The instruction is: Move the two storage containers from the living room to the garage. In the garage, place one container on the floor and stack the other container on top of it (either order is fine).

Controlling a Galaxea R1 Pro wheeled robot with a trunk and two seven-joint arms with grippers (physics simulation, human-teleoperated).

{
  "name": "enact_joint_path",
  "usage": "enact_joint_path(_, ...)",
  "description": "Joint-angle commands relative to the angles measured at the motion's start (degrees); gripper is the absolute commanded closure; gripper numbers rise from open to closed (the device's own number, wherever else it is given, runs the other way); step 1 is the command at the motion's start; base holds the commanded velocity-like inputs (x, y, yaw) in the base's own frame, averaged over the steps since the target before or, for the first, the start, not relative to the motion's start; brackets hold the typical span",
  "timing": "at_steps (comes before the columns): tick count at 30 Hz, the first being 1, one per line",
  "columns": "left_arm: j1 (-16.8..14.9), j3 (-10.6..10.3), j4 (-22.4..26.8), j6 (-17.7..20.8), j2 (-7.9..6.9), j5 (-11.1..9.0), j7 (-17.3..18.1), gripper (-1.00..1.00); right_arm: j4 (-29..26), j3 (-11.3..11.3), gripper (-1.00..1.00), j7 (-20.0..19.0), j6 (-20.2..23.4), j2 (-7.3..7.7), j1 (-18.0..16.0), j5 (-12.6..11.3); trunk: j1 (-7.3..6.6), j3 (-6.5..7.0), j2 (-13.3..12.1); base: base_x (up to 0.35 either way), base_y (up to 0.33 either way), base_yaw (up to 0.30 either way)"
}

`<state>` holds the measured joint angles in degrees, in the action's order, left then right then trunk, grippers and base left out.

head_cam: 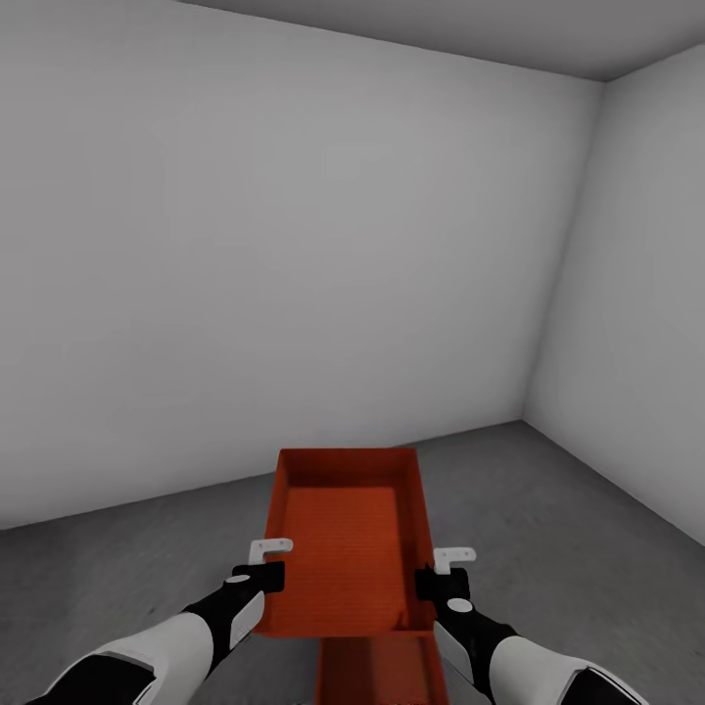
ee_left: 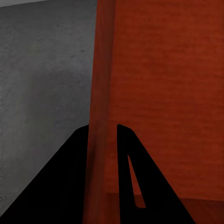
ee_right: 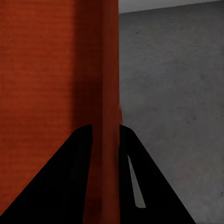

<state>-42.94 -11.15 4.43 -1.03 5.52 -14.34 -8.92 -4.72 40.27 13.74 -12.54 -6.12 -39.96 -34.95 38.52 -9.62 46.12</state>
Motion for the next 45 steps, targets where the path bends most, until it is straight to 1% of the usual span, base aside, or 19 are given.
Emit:
enact_joint_path(1, -0.13, 3.86, 0.14, -1.69, -0.77, 0.18, -4.55, 1.00, -0.02, 1.04, 1.00, -0.73, 0.14, 0.03, 0.00, -0.56, 0.01, -0.17, 0.08, 0.000, 0.000, 0.078)
enact_joint_path(45, -0.13, 3.77, 0.14, -1.69, -0.77, 0.19, -4.60, 1.00, -0.02, 1.04, 1.00, -0.73, 0.14, 0.05, 0.02, -0.56, 0.01, -3.97, 0.08, 0.000, 0.000, 0.078)
